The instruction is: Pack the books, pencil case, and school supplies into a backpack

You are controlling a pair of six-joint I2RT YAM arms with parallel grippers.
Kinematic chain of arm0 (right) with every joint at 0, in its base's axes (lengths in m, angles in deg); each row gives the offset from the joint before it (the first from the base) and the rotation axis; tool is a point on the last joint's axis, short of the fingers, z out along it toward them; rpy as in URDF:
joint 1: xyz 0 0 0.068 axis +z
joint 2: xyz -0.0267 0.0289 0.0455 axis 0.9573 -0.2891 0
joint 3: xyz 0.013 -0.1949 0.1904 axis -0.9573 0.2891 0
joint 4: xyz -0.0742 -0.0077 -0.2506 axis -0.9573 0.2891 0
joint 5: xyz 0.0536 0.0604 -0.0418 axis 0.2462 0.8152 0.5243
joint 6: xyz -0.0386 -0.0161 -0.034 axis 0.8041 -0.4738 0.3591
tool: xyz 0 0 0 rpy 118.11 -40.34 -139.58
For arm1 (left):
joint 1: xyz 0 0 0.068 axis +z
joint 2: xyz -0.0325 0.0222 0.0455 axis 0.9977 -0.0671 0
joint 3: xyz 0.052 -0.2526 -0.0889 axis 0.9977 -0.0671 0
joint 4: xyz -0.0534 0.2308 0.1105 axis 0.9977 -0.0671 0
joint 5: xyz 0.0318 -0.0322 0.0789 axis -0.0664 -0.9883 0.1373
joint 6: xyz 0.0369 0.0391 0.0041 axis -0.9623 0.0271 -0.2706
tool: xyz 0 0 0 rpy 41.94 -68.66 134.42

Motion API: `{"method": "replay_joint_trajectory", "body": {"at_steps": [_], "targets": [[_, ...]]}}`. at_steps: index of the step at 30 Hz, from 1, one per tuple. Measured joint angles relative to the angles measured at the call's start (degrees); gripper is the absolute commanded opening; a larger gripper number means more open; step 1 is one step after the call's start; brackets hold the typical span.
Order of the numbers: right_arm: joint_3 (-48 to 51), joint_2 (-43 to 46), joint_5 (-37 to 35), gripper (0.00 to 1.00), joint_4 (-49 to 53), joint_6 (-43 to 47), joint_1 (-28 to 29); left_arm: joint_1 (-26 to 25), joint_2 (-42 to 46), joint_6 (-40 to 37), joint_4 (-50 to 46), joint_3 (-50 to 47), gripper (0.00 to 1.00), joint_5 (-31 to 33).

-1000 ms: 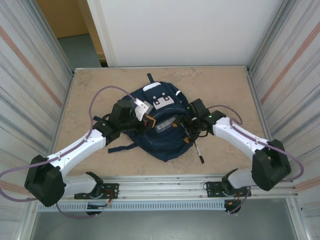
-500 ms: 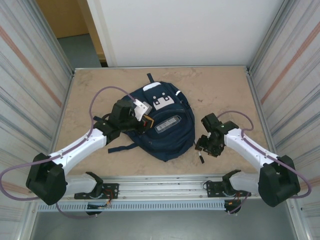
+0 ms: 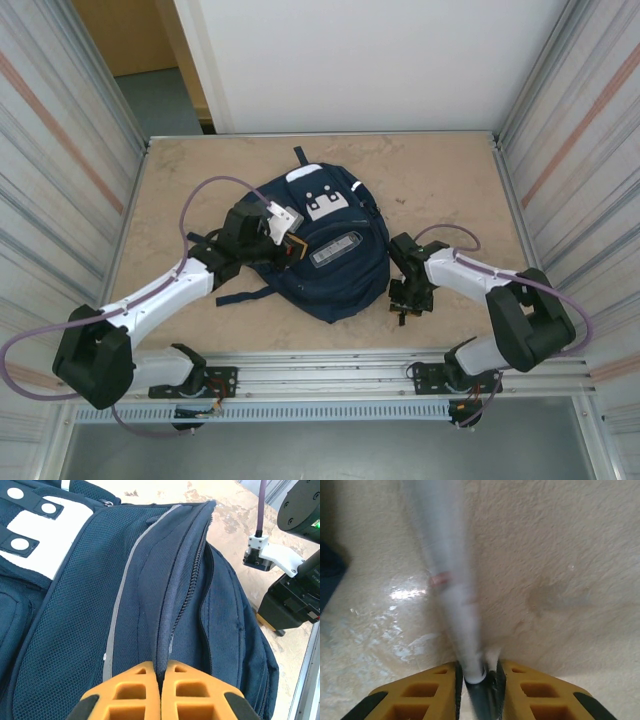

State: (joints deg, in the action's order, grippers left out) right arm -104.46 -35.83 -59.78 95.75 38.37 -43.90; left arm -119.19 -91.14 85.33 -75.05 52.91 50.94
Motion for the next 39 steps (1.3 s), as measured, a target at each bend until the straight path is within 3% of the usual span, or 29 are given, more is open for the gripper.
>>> {"method": "replay_joint_trajectory", "body": {"at_steps": [10,15,21,26,30,34,39], "targets": [[-0.4,2.7,-2.2,0.05,-0.3,-1.2,0.3,0.0,0.9,0.0,0.5,-1.2,0.0,-0.2],[-0.4,11.2,-1.7,0.05,-0.2,-6.0,0.9,0.1,1.6,0.2,0.5,-1.2,0.0,-0.2],[-3.4,16.1,5.1,0.07,-2.1,-15.9,5.6,0.5,1.6,1.1,1.0,-1.2,0.0,-1.2],[-8.9,9.0,11.1,0.08,-11.0,-26.4,10.3,0.5,1.6,1.8,1.1,-1.2,0.0,-2.8],[-13.9,1.6,11.3,0.08,-17.5,-32.5,13.2,0.6,1.4,3.2,1.5,-1.2,0.0,-3.9],[-15.2,-5.9,11.5,0.13,-24.0,-39.6,12.4,0.7,1.4,5.2,3.4,-2.0,0.0,-4.3],[-18.1,-12.3,11.5,0.2,-25.1,-43.8,12.5,0.7,1.7,6.2,3.7,-3.1,0.0,-3.8]]}}
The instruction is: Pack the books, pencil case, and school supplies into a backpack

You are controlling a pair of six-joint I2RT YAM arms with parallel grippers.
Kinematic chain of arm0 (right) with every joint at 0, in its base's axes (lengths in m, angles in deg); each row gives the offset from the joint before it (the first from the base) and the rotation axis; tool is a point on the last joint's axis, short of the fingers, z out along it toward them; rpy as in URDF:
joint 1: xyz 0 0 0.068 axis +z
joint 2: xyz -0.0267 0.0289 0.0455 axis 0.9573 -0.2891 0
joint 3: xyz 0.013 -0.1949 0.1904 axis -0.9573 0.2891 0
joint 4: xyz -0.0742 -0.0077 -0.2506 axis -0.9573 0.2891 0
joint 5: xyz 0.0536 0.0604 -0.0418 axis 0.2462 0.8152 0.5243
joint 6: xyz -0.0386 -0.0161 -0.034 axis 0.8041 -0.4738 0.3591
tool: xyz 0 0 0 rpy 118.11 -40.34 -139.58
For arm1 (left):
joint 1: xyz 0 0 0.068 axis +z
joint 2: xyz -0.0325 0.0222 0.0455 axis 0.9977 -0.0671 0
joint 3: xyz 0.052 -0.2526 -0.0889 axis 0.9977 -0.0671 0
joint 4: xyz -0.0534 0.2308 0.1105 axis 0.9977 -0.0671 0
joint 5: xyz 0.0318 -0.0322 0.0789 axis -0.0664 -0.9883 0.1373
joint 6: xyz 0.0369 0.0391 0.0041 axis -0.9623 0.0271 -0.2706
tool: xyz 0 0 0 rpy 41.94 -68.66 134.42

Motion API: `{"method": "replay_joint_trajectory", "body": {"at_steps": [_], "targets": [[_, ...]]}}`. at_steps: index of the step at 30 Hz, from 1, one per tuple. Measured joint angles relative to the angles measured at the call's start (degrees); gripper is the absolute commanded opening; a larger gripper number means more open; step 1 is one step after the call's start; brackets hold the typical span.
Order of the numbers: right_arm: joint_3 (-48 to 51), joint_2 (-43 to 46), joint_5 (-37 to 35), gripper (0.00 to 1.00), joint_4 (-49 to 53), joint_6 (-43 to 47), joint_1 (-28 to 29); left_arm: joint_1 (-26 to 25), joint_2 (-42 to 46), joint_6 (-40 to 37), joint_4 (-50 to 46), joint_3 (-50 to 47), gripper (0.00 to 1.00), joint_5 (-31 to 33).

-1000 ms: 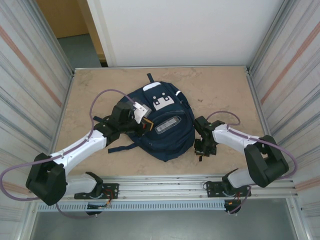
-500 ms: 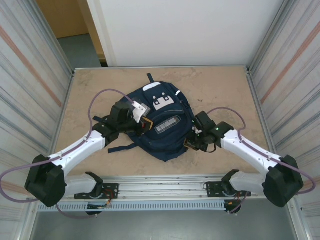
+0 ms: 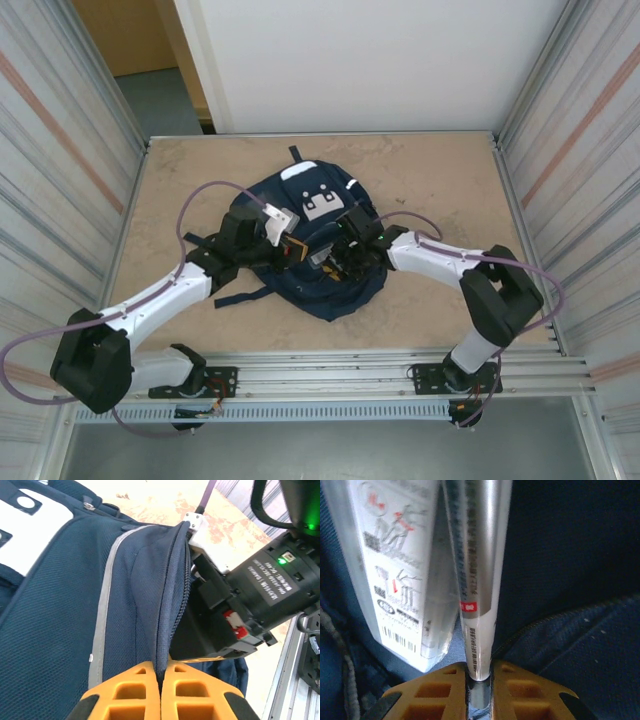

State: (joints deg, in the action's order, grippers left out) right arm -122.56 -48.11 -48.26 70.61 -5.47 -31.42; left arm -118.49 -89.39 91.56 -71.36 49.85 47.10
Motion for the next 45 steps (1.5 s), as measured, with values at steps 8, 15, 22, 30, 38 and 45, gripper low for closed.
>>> {"method": "replay_joint_trajectory", "body": {"at_steps": [8,15,22,30,38,45], "targets": [[-2.7,-2.9,-0.3,0.27,-4.1,-3.6,-0.3,0.2,2.2,-0.1,-0.3,-0.9,0.0,0.7],[-4.0,-4.7,0.0,0.28,-9.2,-4.7,-1.0,0.2,2.2,-0.2,0.1,-1.3,0.0,0.7],[-2.9,-3.7,1.9,0.33,-11.4,-3.0,-1.9,0.2,2.2,-0.2,0.2,-1.3,0.0,0.7],[-0.2,1.5,6.1,0.29,-6.9,8.9,-5.2,0.2,2.2,0.0,0.5,-1.3,0.0,0.7],[2.2,1.0,8.3,0.28,-9.9,17.2,-9.9,0.2,2.2,0.9,0.4,-1.3,0.0,0.6],[-2.4,-3.9,8.3,0.26,-14.5,22.9,-9.9,0.3,2.2,0.9,-0.3,-1.1,0.0,0.5]]}}
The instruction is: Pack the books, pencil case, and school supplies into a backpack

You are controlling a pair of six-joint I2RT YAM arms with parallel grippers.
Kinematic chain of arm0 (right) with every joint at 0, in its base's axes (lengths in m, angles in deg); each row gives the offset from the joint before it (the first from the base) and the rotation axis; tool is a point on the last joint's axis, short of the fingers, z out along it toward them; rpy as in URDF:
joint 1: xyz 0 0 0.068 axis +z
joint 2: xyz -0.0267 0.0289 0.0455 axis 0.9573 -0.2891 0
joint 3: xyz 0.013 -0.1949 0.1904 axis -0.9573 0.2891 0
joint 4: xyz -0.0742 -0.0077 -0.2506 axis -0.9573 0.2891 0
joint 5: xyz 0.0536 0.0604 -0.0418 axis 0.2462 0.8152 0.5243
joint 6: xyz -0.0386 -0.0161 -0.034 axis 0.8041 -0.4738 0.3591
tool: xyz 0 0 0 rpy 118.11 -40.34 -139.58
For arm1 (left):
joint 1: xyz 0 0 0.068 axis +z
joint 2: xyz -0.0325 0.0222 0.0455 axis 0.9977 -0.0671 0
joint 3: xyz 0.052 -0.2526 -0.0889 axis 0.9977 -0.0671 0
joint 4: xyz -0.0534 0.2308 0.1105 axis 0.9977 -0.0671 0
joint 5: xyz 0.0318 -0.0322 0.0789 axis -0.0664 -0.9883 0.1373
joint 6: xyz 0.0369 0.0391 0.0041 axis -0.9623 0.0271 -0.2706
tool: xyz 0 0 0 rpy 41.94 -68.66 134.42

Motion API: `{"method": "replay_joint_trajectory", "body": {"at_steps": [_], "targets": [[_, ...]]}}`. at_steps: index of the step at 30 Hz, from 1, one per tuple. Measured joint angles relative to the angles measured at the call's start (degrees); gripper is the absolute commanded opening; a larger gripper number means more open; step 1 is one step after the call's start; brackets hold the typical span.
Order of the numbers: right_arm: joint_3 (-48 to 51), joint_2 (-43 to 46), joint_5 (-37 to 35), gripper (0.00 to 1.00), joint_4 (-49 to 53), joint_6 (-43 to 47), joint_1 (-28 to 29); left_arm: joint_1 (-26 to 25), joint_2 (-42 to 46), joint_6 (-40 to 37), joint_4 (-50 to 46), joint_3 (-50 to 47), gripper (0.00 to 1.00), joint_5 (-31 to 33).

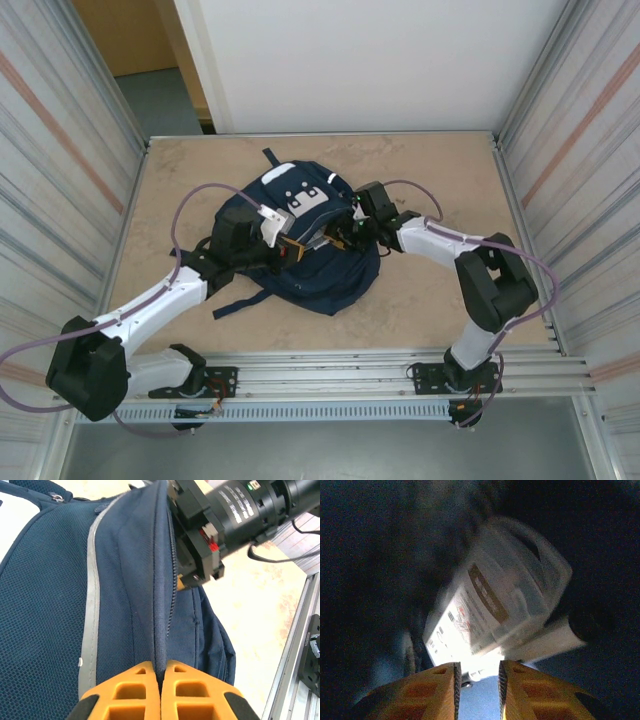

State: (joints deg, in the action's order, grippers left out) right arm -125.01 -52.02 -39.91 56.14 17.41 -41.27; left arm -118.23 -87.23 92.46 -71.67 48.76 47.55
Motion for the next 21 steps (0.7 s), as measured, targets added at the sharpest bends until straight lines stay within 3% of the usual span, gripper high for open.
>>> {"method": "replay_joint_trajectory", "body": {"at_steps": [12,21], "targets": [[-5.0,-5.1,1.7,0.36,-4.7,8.0,0.6,0.0,0.1,0.4,-0.1,0.2,0.0,0.2],[0.7,5.8,-1.6,0.38,0.2,12.0,1.4,0.0,0.7,0.5,0.0,0.2,0.0,0.7]]}}
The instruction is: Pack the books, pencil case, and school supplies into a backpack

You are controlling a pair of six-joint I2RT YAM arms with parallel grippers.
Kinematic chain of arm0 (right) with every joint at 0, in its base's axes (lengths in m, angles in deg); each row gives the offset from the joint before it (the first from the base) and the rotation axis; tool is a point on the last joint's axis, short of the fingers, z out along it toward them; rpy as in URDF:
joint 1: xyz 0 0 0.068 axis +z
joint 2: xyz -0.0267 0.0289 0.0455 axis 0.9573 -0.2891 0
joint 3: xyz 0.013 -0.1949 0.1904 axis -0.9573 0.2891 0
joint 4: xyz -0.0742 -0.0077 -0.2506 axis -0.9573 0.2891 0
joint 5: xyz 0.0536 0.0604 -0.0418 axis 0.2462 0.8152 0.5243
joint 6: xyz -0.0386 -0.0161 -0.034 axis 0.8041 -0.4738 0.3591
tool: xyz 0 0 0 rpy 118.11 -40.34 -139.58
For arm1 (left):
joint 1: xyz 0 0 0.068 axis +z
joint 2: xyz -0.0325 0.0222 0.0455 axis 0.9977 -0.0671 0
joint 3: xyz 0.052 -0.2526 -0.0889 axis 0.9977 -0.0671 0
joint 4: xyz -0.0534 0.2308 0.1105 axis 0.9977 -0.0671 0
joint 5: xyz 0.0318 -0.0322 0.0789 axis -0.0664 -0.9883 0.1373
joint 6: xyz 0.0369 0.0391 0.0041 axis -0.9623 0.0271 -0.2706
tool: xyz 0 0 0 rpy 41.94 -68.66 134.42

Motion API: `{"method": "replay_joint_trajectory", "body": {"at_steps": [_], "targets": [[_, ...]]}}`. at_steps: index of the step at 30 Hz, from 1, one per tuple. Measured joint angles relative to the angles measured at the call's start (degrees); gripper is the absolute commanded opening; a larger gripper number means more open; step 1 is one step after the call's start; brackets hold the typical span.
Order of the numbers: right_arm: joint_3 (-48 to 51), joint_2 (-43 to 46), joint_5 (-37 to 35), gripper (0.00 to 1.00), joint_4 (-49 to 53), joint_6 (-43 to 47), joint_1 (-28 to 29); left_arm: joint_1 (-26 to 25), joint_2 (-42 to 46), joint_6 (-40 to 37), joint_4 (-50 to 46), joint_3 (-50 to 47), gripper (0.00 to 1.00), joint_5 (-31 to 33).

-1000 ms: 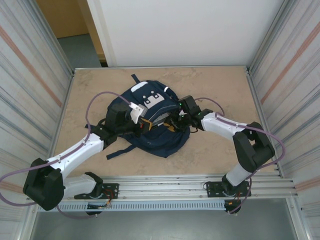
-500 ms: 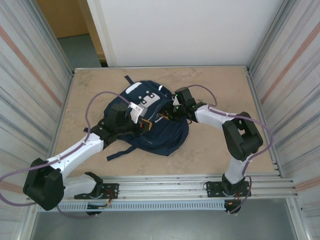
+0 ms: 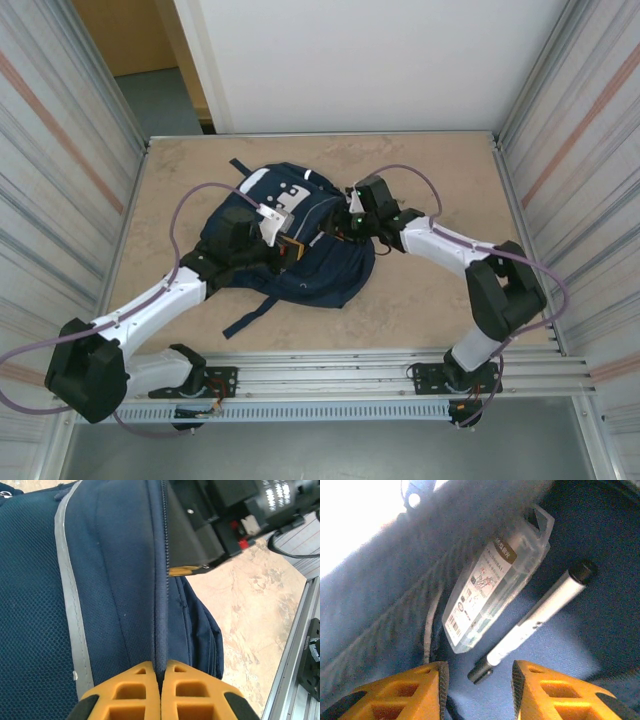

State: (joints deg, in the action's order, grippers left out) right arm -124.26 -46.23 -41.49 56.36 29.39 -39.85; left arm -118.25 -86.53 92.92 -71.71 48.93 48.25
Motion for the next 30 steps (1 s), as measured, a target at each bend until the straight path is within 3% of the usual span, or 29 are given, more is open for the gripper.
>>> {"method": "replay_joint_trajectory", "body": {"at_steps": [8,17,25,30], "targets": [[-1.2,-3.7,-5.9,0.3,-0.1,-0.1,2.2,0.0,0.2,1.4,0.8,-0.5,0.0,0.7],[-6.2,-10.9,-8.7,0.28,-3.8,-0.3,3.4,0.0,0.2,1.5,1.3,-0.6,0.0,1.9],[-6.9,-11.7,-4.7,0.4,-5.9,0.6,3.3,0.0,0.6,1.8,1.7,-1.1,0.0,1.9],[-2.4,-5.0,-3.3,0.43,-4.0,2.8,3.3,0.0,1.1,2.3,2.0,-1.9,0.16,2.1]]}}
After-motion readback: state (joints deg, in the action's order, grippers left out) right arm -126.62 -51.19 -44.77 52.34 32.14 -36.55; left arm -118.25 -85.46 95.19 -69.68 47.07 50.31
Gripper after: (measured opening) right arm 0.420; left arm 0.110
